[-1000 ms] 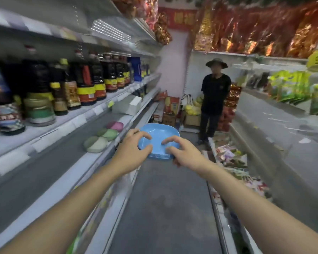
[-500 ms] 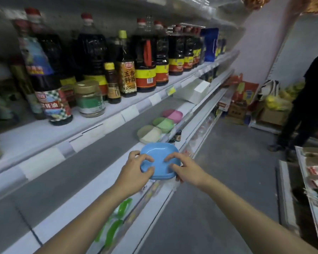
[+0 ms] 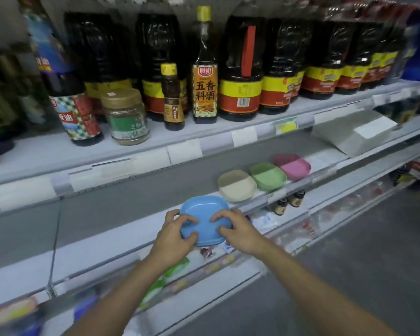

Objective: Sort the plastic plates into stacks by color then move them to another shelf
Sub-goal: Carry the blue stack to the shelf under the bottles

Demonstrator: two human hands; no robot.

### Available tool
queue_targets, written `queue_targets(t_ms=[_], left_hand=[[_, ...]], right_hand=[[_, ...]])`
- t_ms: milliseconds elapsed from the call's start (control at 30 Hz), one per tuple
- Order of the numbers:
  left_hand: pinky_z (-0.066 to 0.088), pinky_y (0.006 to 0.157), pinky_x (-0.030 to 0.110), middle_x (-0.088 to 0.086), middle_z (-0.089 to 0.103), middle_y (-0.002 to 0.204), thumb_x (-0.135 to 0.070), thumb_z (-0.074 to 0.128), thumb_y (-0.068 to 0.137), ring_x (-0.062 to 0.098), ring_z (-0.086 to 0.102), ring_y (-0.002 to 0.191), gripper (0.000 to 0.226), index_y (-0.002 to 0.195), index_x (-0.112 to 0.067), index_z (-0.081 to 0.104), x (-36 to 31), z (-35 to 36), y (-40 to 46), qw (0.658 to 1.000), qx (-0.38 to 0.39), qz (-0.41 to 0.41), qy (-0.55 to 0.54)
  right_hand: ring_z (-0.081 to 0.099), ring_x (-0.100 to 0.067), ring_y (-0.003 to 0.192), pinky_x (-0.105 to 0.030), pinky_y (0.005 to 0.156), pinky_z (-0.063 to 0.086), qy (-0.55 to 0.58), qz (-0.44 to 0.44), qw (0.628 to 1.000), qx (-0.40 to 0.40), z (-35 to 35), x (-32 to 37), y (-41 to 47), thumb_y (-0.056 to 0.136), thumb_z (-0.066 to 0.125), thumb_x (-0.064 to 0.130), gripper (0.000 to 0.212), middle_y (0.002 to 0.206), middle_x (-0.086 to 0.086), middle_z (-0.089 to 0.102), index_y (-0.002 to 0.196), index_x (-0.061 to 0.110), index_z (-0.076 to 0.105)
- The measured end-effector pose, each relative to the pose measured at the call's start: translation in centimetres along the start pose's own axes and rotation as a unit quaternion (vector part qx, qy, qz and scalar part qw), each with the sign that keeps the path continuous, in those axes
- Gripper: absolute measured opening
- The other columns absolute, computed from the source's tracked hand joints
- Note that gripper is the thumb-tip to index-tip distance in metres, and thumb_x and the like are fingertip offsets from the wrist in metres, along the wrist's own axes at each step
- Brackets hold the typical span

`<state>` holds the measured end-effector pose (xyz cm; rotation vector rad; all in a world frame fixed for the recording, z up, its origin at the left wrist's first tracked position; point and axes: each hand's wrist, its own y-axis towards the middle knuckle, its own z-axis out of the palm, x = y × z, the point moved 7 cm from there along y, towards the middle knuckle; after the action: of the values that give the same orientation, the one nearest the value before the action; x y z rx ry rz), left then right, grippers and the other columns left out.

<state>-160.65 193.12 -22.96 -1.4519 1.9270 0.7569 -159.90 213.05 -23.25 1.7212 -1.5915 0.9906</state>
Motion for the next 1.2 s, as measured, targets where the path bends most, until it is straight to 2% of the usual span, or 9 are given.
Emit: queue_targets(t_ms=[100, 233, 333, 467, 567, 700, 900, 1000, 1200], left_hand=[[0.039, 0.093, 0.018, -0.005, 0.043, 0.133, -0.022, 0.074, 0.085, 0.005, 0.053, 0.103, 0.031, 0.108, -0.04, 0.064, 2.1, 0.1, 1.0, 0.998, -0.029, -0.053, 0.0], [0.039, 0.089, 0.018, -0.007, 0.042, 0.133, -0.026, 0.073, 0.087, 0.011, 0.057, 0.103, 0.029, 0.111, -0.039, 0.064, 4.8, 0.6, 3.6, 0.993, -0.05, -0.105, 0.003], [0.038, 0.088, 0.016, -0.007, 0.041, 0.135, -0.027, 0.073, 0.087, 0.009, 0.055, 0.101, 0.03, 0.114, -0.037, 0.063, 6.4, 1.7, 6.3, 0.991, -0.057, -0.123, 0.008], [0.036, 0.09, 0.014, -0.008, 0.04, 0.137, -0.021, 0.073, 0.085, 0.007, 0.052, 0.103, 0.037, 0.118, -0.034, 0.061, 7.6, 3.7, 9.6, 0.988, -0.046, -0.145, 0.004], [0.038, 0.088, 0.015, -0.007, 0.041, 0.137, -0.021, 0.073, 0.084, 0.01, 0.055, 0.103, 0.038, 0.118, -0.034, 0.06, 8.3, 4.8, 11.2, 0.985, -0.045, -0.166, 0.013], [0.046, 0.091, 0.026, -0.009, 0.035, 0.142, -0.025, 0.072, 0.085, 0.022, 0.064, 0.107, 0.041, 0.122, -0.034, 0.058, 9.0, 5.6, 11.5, 0.977, -0.06, -0.201, 0.031], [0.052, 0.084, 0.035, -0.005, 0.029, 0.154, -0.032, 0.069, 0.087, 0.028, 0.068, 0.096, 0.047, 0.131, -0.029, 0.053, 8.2, 6.9, 11.8, 0.966, -0.071, -0.226, 0.102], [0.052, 0.079, 0.035, -0.004, 0.022, 0.158, -0.037, 0.064, 0.089, 0.03, 0.068, 0.09, 0.049, 0.135, -0.028, 0.049, 7.3, 7.7, 12.0, 0.956, -0.066, -0.248, 0.14], [0.049, 0.087, 0.034, 0.0, 0.02, 0.161, -0.028, 0.066, 0.09, 0.03, 0.067, 0.101, 0.05, 0.136, -0.024, 0.048, 6.1, 8.8, 12.4, 0.96, -0.08, -0.249, 0.104]], right_hand=[[0.06, -0.018, 0.095, -0.017, 0.069, 0.052, -0.02, -0.019, 0.999, 0.047, 1.1, -0.6, 3.8, 0.093, 0.057, 0.007, 0.034, 0.122, -0.001, 0.044, 0.111, 0.035, 0.067], [0.058, -0.017, 0.097, -0.008, 0.065, 0.048, -0.064, -0.03, 0.993, 0.093, 2.4, -1.3, 8.7, 0.096, 0.056, 0.009, 0.031, 0.122, -0.004, 0.044, 0.116, 0.031, 0.065], [0.056, -0.018, 0.104, -0.006, 0.074, 0.043, -0.102, -0.03, 0.987, 0.119, 2.8, -2.6, 12.1, 0.095, 0.057, 0.01, 0.032, 0.121, -0.002, 0.043, 0.117, 0.032, 0.065], [0.05, -0.015, 0.104, -0.02, 0.096, 0.042, -0.146, -0.032, 0.978, 0.144, 2.5, -4.5, 15.7, 0.092, 0.059, 0.007, 0.034, 0.117, -0.003, 0.043, 0.116, 0.031, 0.065], [0.049, -0.017, 0.112, -0.027, 0.104, 0.042, -0.158, -0.035, 0.974, 0.161, 2.4, -5.6, 17.7, 0.091, 0.061, 0.012, 0.036, 0.122, -0.003, 0.045, 0.111, 0.042, 0.06], [0.05, -0.017, 0.114, -0.027, 0.103, 0.042, -0.181, -0.031, 0.961, 0.206, 3.2, -6.7, 19.1, 0.092, 0.058, 0.013, 0.036, 0.124, 0.001, 0.042, 0.119, 0.036, 0.061], [0.051, -0.021, 0.114, -0.034, 0.106, 0.045, -0.197, -0.047, 0.952, 0.228, 3.2, -7.7, 19.6, 0.093, 0.057, 0.016, 0.039, 0.128, -0.002, 0.04, 0.126, 0.035, 0.058], [0.051, -0.023, 0.121, -0.033, 0.11, 0.043, -0.194, -0.033, 0.95, 0.243, 2.8, -8.1, 19.9, 0.095, 0.056, 0.018, 0.039, 0.139, -0.005, 0.035, 0.131, 0.034, 0.056], [0.057, -0.028, 0.123, -0.033, 0.11, 0.043, -0.247, -0.019, 0.936, 0.25, 1.9, -7.9, 19.9, 0.099, 0.053, 0.029, 0.044, 0.149, -0.008, 0.035, 0.143, 0.033, 0.049]])
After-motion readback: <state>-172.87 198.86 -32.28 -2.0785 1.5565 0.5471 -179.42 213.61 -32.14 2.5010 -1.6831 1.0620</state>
